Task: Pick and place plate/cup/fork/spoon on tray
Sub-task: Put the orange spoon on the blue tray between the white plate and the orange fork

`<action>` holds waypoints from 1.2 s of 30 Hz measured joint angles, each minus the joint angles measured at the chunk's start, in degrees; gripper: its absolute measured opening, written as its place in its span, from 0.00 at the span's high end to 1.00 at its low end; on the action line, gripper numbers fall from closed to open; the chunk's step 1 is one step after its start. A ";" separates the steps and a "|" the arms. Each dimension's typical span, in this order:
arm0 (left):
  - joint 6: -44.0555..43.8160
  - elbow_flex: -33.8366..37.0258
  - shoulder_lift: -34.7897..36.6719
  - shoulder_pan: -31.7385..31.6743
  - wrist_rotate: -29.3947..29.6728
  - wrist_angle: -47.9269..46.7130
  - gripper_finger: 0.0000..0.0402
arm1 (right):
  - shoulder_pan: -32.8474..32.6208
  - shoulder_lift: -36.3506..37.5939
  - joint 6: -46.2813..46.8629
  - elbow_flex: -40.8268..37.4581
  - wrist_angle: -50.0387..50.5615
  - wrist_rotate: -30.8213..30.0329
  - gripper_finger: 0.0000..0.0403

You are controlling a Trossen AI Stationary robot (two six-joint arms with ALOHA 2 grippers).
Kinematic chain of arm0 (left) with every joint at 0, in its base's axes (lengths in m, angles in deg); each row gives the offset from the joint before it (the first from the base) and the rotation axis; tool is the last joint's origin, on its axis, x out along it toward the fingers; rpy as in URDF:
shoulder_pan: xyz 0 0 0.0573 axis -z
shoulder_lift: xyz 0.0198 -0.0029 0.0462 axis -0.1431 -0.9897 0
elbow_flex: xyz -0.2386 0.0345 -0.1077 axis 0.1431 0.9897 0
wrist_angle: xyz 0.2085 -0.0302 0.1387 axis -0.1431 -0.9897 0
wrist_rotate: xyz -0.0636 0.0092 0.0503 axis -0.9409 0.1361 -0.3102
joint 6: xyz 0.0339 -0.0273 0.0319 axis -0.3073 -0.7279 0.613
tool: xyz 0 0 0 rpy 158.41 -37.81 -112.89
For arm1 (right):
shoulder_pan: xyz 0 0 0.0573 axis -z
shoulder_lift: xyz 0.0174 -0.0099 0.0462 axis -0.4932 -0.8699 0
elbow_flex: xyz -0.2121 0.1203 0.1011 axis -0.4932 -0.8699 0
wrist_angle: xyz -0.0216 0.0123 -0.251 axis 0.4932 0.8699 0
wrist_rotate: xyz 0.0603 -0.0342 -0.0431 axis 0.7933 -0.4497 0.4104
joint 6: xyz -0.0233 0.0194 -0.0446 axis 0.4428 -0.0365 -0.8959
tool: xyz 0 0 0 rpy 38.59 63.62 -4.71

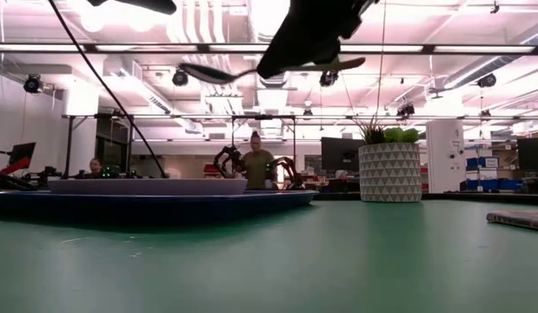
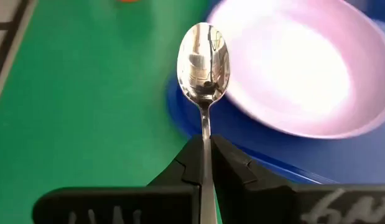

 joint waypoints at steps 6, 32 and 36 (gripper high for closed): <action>2.93 0.00 0.00 0.00 3.37 0.17 1.00 | 5.69 0.49 0.62 0.01 1.68 0.11 0.97; 8.17 0.43 2.78 0.04 11.62 0.19 1.00 | 25.91 -6.38 -3.32 0.70 -10.67 6.17 0.97; 8.17 0.43 2.78 0.04 11.62 0.17 1.00 | 26.86 -10.07 -2.79 2.68 -12.43 9.20 0.97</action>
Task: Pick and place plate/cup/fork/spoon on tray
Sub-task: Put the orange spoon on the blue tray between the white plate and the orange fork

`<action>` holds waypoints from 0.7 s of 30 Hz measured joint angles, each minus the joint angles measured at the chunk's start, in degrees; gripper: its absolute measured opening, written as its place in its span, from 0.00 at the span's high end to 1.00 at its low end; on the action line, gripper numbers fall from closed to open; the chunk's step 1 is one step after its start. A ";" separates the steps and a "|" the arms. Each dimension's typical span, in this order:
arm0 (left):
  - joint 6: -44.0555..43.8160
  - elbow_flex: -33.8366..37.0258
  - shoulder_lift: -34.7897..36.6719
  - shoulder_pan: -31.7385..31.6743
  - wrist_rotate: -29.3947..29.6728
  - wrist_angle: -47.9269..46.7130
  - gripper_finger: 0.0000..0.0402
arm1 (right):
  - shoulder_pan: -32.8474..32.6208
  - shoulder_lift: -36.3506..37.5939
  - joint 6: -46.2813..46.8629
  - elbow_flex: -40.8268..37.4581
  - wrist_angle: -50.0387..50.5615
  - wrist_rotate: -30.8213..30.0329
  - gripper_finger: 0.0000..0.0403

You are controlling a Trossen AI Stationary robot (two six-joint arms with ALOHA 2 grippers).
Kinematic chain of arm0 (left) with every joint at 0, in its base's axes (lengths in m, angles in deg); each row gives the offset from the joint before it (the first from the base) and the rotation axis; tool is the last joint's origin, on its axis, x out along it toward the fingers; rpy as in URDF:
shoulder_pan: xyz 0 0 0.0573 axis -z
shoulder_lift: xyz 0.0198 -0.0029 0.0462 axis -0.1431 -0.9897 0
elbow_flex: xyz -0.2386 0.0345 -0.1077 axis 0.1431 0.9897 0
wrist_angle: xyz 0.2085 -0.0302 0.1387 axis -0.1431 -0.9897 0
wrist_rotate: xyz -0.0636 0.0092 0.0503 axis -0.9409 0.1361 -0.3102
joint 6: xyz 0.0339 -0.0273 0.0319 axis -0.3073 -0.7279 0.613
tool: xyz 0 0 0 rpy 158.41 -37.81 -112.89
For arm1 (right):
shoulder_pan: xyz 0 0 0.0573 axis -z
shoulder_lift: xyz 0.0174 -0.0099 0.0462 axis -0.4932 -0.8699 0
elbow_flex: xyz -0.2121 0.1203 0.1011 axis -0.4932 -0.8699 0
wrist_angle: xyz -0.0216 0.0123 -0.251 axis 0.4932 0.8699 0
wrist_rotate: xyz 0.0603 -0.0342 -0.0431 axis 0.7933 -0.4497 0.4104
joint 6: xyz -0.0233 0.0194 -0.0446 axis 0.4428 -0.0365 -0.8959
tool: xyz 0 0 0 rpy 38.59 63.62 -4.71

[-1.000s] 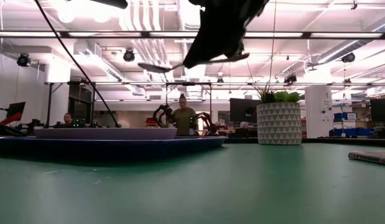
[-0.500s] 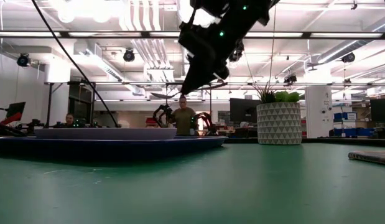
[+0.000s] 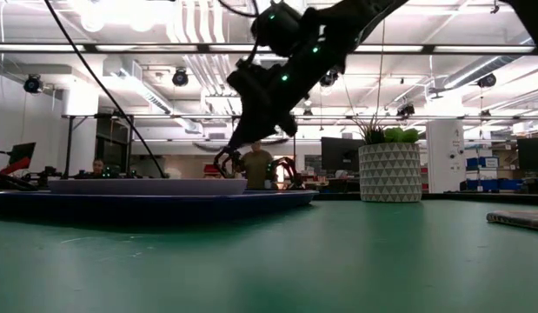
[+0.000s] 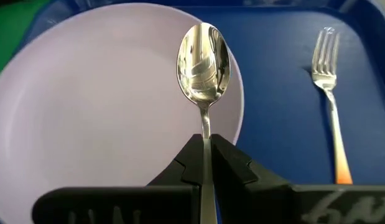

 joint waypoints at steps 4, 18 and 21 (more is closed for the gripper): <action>0.02 0.00 0.00 0.00 0.00 0.01 1.00 | 1.18 -3.71 -1.00 4.06 0.18 0.03 0.97; -1.01 0.26 0.00 0.04 -2.16 -0.03 1.00 | 5.88 -13.01 -3.43 16.22 3.94 -0.04 0.97; -1.55 0.68 0.00 0.04 -2.64 0.01 1.00 | 6.71 -12.95 -3.54 15.75 3.26 -0.04 0.97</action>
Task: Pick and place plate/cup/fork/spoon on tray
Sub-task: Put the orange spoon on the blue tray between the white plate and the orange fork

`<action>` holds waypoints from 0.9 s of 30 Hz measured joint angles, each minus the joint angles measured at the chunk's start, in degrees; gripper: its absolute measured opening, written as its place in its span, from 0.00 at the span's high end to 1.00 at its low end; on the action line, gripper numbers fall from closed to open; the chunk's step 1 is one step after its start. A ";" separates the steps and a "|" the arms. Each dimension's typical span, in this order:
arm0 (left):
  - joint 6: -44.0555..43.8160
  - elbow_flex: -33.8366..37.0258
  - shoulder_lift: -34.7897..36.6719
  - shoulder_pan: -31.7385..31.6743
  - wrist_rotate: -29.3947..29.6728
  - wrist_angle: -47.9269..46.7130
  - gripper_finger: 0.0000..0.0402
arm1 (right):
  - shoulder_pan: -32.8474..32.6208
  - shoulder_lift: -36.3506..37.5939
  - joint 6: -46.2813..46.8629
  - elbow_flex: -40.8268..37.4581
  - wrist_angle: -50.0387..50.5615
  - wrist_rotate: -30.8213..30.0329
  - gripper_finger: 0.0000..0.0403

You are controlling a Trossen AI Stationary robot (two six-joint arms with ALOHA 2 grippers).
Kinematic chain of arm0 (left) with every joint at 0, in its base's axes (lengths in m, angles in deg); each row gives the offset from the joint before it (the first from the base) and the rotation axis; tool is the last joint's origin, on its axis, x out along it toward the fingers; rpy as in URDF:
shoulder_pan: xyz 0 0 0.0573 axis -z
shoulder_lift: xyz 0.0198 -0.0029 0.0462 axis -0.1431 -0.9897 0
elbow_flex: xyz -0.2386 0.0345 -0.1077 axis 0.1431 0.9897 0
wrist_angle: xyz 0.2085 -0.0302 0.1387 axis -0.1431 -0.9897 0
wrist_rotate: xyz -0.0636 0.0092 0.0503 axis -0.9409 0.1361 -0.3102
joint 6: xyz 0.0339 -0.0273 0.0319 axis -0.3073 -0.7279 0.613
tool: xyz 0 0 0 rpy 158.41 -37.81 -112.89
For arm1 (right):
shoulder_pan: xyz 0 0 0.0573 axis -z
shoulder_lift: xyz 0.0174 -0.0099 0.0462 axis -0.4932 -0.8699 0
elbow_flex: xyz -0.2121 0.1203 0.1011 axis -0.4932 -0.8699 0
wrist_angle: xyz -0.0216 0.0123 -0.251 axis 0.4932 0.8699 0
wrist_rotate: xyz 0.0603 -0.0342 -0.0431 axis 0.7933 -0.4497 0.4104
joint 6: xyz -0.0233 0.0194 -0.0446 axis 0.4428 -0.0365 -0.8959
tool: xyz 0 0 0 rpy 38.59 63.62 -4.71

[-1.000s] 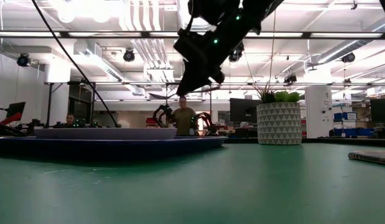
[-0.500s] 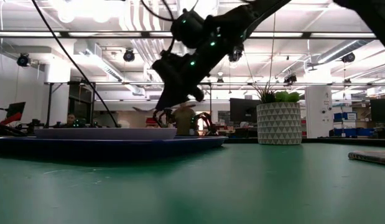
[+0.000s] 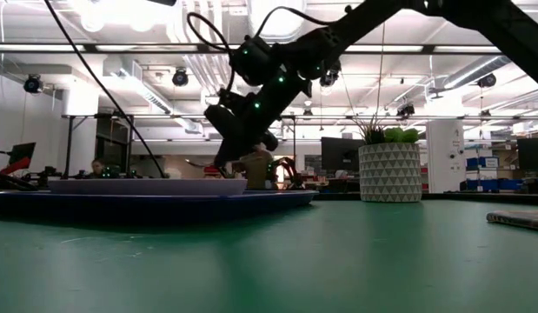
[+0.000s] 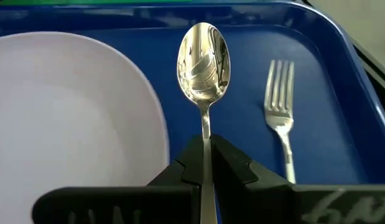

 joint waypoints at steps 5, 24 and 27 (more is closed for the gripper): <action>-0.04 0.34 0.00 0.00 -0.11 0.00 1.00 | 0.78 0.38 -1.08 -3.46 -2.99 -0.02 0.97; -3.02 1.50 0.13 -0.04 -0.15 0.15 1.00 | 2.44 3.03 -3.48 -17.59 -23.59 3.56 0.97; -3.06 1.73 0.11 -0.04 -0.17 0.53 1.00 | 2.90 3.03 -3.48 -19.63 -26.82 3.68 0.97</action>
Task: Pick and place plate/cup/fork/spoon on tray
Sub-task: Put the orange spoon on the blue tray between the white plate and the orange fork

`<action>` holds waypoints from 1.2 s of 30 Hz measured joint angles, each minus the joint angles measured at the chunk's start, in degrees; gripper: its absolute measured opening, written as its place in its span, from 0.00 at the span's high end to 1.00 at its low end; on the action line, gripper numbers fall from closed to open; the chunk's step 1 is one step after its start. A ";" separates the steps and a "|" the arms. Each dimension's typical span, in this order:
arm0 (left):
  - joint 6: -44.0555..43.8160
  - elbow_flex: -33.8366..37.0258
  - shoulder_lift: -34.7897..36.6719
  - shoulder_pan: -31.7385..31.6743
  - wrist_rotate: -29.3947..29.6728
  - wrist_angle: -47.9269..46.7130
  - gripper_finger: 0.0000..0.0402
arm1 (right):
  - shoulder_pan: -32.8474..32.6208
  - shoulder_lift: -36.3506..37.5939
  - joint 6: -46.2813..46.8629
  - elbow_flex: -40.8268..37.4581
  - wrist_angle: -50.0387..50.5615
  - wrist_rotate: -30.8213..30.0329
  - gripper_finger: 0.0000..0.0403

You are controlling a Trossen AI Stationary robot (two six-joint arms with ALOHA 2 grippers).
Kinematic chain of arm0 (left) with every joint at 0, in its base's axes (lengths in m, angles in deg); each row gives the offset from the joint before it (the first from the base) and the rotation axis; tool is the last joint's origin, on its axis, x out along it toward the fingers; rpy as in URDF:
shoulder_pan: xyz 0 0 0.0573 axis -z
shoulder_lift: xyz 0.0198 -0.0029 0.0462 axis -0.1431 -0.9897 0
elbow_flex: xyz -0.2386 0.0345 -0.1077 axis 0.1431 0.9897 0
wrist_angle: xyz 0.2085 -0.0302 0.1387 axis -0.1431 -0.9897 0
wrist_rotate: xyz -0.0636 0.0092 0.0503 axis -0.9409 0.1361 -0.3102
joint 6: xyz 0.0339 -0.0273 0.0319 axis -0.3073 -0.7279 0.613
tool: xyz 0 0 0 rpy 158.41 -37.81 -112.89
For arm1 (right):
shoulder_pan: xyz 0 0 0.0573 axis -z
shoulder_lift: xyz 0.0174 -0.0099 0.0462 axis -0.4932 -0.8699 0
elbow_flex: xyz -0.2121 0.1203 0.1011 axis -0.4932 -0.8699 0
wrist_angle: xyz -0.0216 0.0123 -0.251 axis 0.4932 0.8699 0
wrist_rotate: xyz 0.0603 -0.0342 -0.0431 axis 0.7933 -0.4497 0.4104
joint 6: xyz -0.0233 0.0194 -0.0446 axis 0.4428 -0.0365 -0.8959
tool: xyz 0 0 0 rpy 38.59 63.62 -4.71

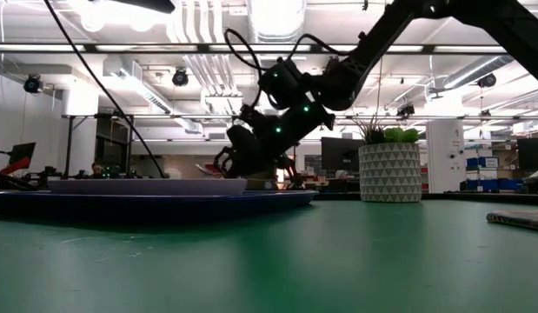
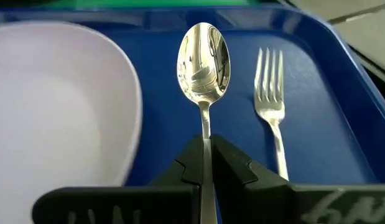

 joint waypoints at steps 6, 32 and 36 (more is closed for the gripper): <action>-0.02 0.28 0.00 0.00 -0.01 0.61 1.00 | 0.79 0.00 0.02 -1.88 0.00 -0.20 0.97; -0.02 0.41 0.00 0.01 -0.01 0.81 1.00 | 0.91 -2.50 -1.01 -2.68 -2.98 -0.20 0.97; -0.02 0.41 0.00 0.02 -0.01 0.81 1.00 | 0.91 -3.31 -1.33 -2.68 -3.43 -0.21 0.97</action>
